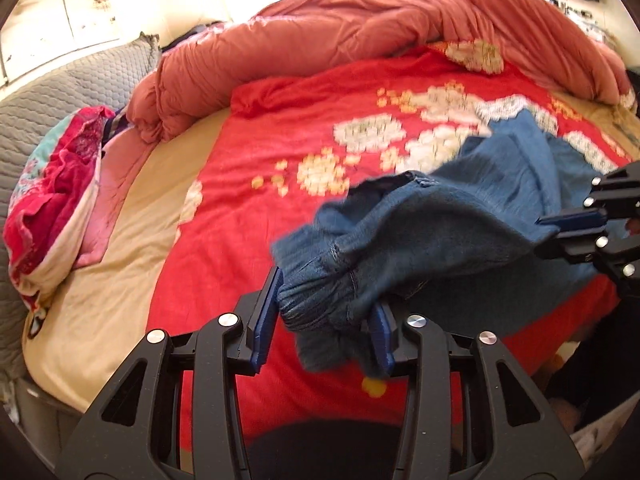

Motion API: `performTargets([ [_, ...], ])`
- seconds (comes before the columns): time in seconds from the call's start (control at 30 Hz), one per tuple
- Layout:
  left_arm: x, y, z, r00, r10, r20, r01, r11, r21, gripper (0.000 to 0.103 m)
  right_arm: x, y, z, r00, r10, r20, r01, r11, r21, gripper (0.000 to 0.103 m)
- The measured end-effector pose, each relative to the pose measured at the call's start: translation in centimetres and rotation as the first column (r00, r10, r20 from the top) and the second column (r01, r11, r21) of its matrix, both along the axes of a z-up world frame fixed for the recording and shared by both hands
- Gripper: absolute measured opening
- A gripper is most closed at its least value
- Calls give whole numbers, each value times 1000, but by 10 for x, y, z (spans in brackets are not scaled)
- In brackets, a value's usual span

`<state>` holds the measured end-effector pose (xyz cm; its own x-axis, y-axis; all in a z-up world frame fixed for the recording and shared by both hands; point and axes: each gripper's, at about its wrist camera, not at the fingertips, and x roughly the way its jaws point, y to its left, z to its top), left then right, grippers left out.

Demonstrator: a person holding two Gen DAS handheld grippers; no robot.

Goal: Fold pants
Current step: 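Lift the waistband with both grippers and fold it over toward the lace hems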

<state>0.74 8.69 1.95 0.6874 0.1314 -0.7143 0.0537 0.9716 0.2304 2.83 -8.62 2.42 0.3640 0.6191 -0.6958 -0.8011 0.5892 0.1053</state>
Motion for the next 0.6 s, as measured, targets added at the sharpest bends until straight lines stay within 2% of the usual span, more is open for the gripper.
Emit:
performTargets([
  [0.13, -7, 8, -11, 999, 19, -41, -19, 1000, -6, 43, -11, 4, -8, 1000, 29, -4, -29, 1000, -9, 12],
  [0.3, -21, 19, -14, 998, 26, -52, -28, 999, -34, 50, -17, 10, -23, 999, 47, -26, -49, 998, -45, 12],
  [0.4, -31, 31, -18, 996, 52, -74, -56, 997, -49, 50, -18, 8, -26, 998, 42, -41, -43, 998, -42, 12],
  [0.47, -38, 43, -14, 993, 100, -63, -103, 993, -53, 50, -21, 9, -29, 998, 43, -42, -45, 998, -47, 13],
  [0.53, -44, 50, 3, 992, 124, -22, -126, 985, -115, 50, -23, 11, -32, 998, 49, -46, -51, 997, -49, 15],
  [0.6, -42, 46, 21, 994, 111, 23, -106, 981, -163, 49, -25, 13, -35, 998, 50, -48, -53, 997, -54, 15],
])
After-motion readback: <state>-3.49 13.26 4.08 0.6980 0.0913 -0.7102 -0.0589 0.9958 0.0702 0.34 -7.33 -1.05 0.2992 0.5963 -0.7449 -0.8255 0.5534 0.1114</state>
